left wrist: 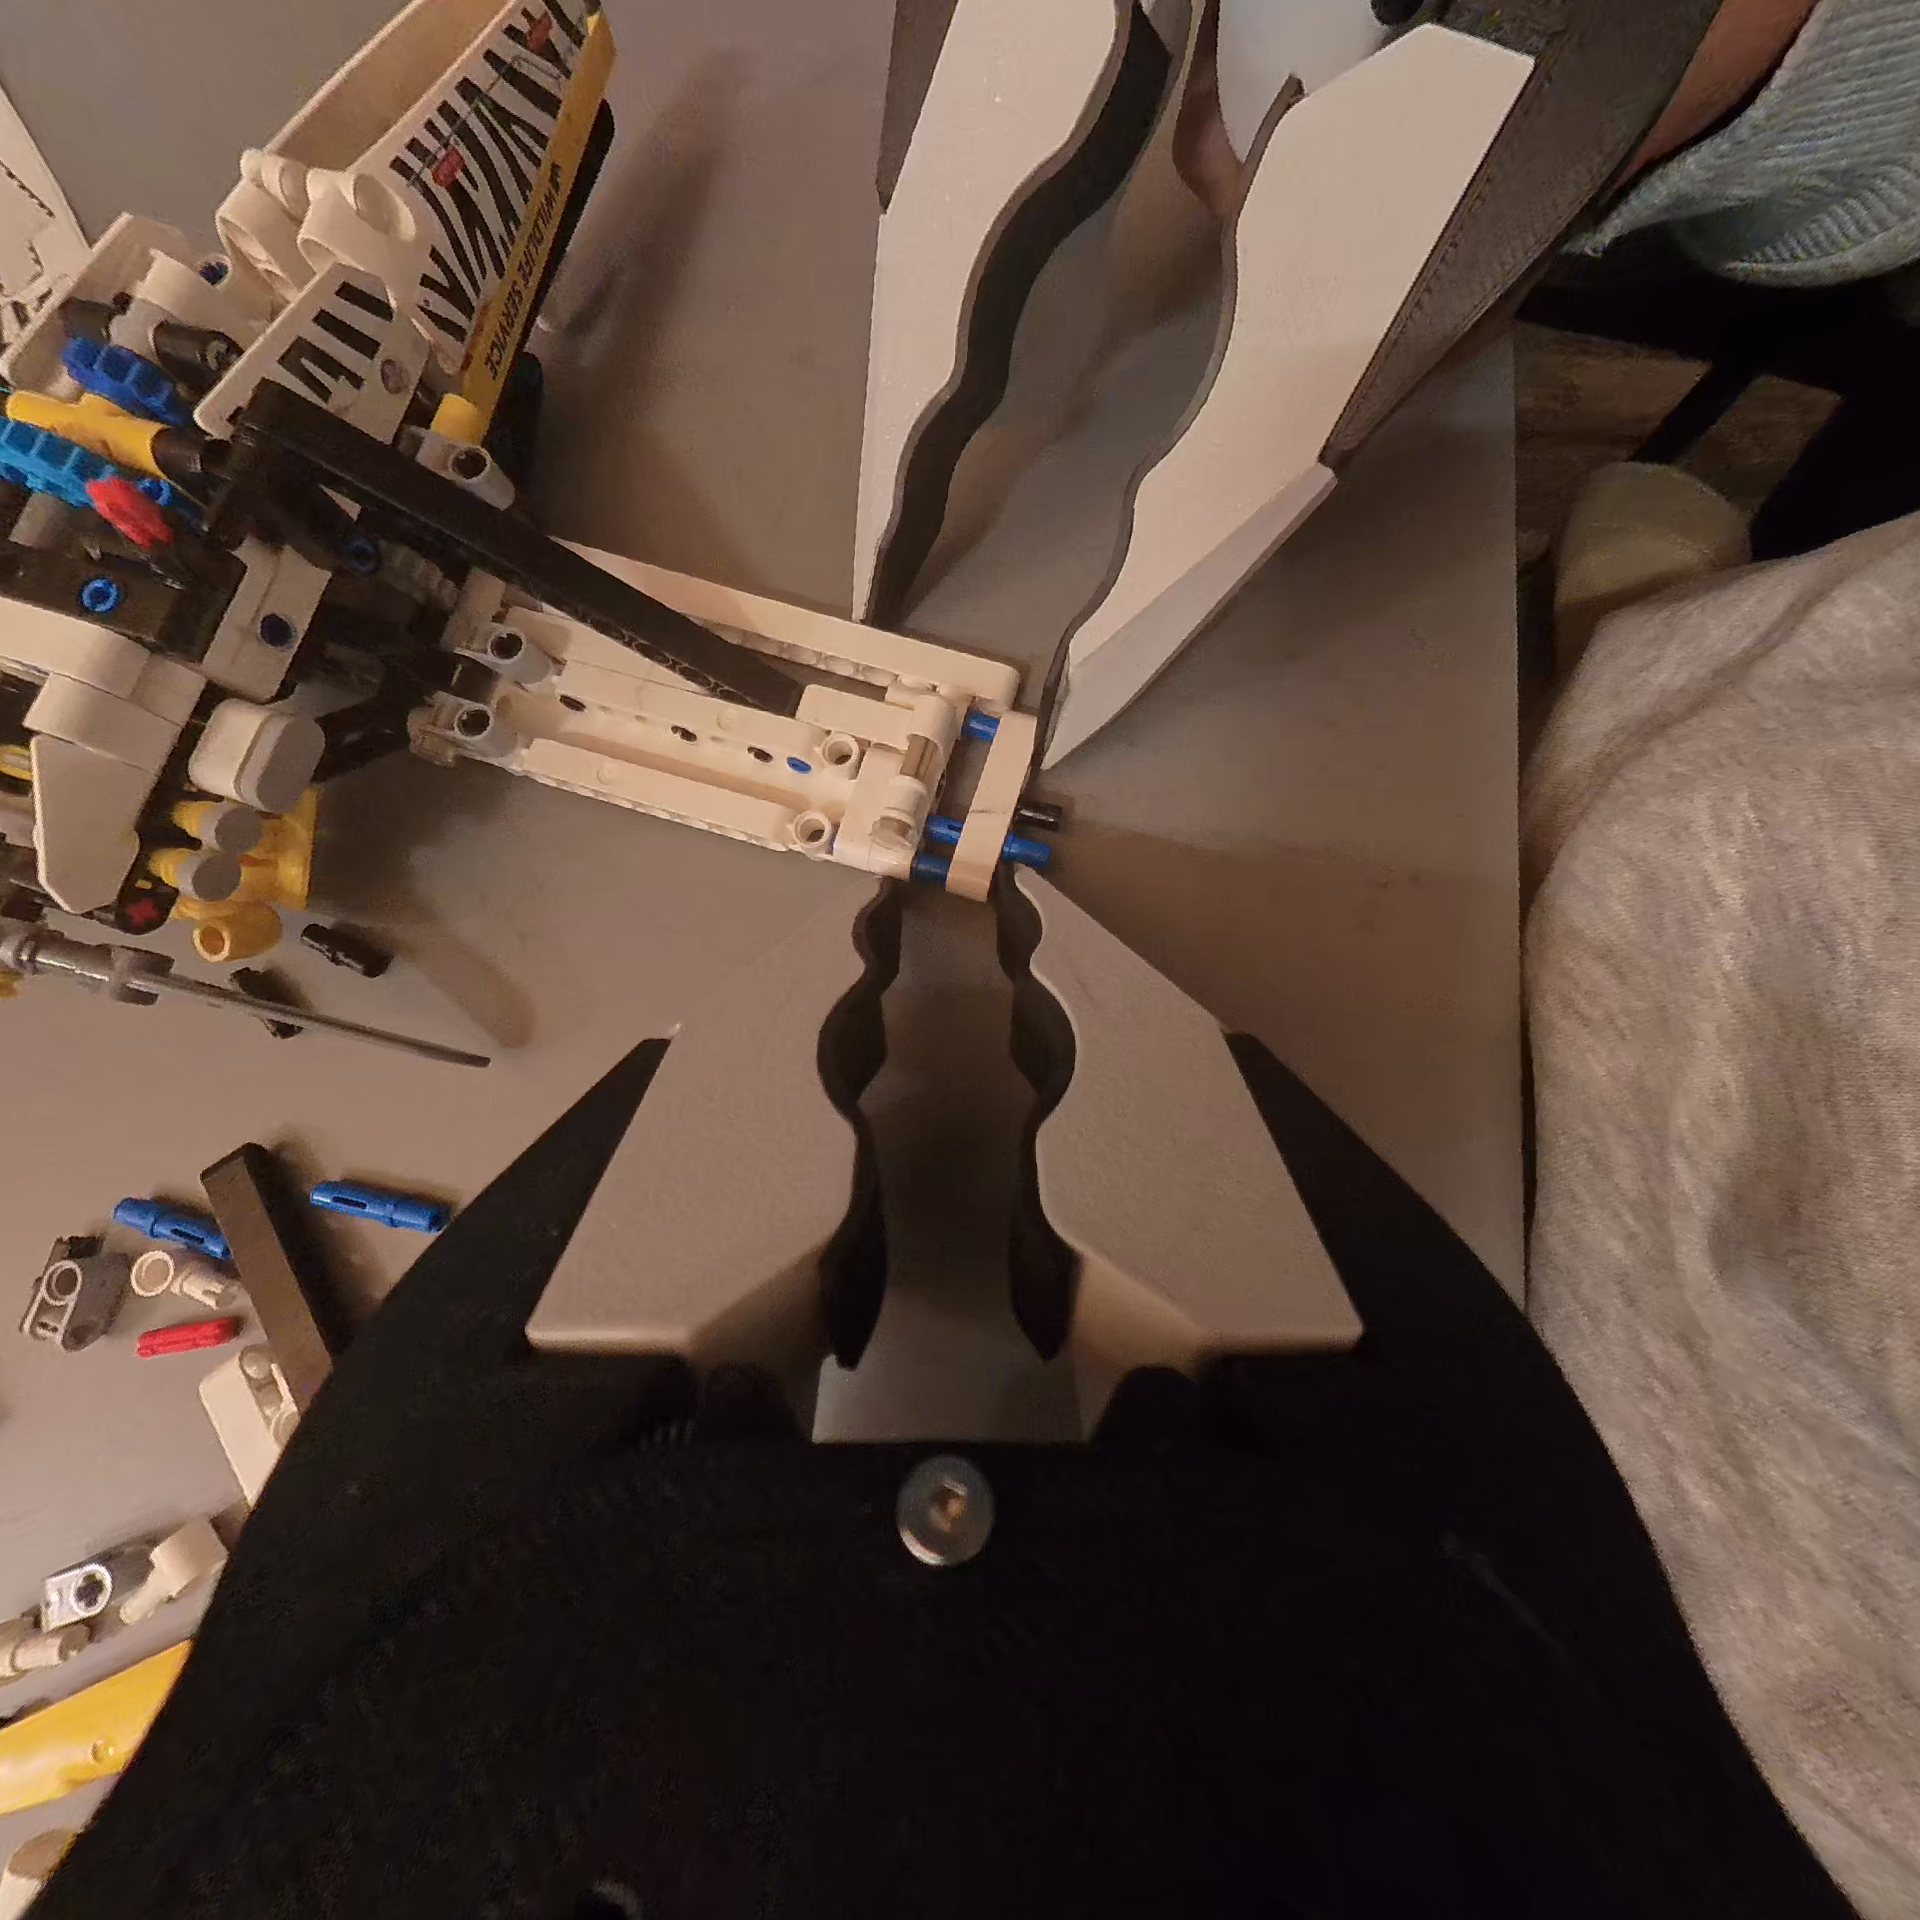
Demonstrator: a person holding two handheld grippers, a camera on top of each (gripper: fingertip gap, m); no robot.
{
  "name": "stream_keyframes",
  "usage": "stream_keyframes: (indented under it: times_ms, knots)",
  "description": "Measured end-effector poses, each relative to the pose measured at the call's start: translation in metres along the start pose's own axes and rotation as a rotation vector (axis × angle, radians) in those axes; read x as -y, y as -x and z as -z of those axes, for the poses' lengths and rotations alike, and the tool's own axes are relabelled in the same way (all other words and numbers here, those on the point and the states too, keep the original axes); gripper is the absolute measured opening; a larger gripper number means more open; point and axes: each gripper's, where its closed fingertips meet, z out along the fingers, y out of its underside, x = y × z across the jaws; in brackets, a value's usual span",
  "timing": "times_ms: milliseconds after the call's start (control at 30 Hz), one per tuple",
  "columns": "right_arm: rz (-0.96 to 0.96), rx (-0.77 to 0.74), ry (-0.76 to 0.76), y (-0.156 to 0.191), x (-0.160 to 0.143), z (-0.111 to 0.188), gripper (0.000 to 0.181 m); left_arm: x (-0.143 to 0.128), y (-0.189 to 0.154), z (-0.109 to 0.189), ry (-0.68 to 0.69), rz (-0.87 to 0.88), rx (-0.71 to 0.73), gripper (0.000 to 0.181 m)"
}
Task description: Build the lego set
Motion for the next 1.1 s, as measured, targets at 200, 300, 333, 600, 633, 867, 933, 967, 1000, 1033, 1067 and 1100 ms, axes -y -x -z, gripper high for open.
stream_keyframes:
  times_ms: [200, 300, 333, 600, 633, 867, 933, 967, 1000, 1033, 1067, 1100]
  knots:
    - [0.013, -0.001, -0.002, 0.0008, 0.0000, 0.0003, 0.039, -0.0001, 0.0009, -0.0004, 0.002, 0.004, 0.005, 0.016]
    - [0.014, 0.002, 0.000, 0.0012, -0.0005, 0.0003, 0.033, 0.0002, 0.0009, -0.0005, 0.001, -0.002, 0.009, 0.015]
    - [0.007, 0.005, 0.000, 0.0010, -0.0005, 0.0003, 0.033, 0.0002, 0.0010, -0.0005, 0.000, -0.004, 0.006, 0.015]
    - [0.015, 0.008, 0.003, 0.0010, -0.0004, 0.0007, 0.033, 0.0005, 0.0011, -0.0005, 0.000, -0.012, 0.006, 0.015]
    - [0.016, 0.009, 0.005, 0.0010, -0.0004, 0.0008, 0.033, 0.0005, 0.0012, -0.0005, 0.000, -0.012, 0.007, 0.015]
    - [0.005, 0.003, 0.002, 0.0012, -0.0006, 0.0013, 0.033, 0.0009, 0.0014, -0.0004, -0.002, -0.013, 0.007, 0.015]
    - [0.009, 0.002, 0.009, 0.0013, -0.0006, 0.0013, 0.033, 0.0009, 0.0014, -0.0005, -0.002, -0.012, 0.006, 0.015]
    - [0.012, 0.001, 0.012, 0.0012, -0.0006, 0.0013, 0.033, 0.0011, 0.0015, -0.0005, -0.003, -0.012, 0.005, 0.014]
    - [0.015, 0.001, 0.013, 0.0011, -0.0007, 0.0014, 0.033, 0.0012, 0.0016, -0.0004, -0.003, -0.011, 0.004, 0.014]
    - [0.018, 0.001, 0.016, 0.0011, -0.0006, 0.0015, 0.033, 0.0012, 0.0017, -0.0004, -0.003, -0.010, 0.003, 0.014]
    - [0.021, 0.001, 0.019, 0.0012, -0.0008, 0.0015, 0.033, 0.0012, 0.0017, -0.0005, -0.003, -0.011, 0.004, 0.014]
    - [0.021, 0.001, 0.022, 0.0012, -0.0008, 0.0015, 0.033, 0.0012, 0.0017, -0.0005, -0.003, -0.012, 0.005, 0.014]
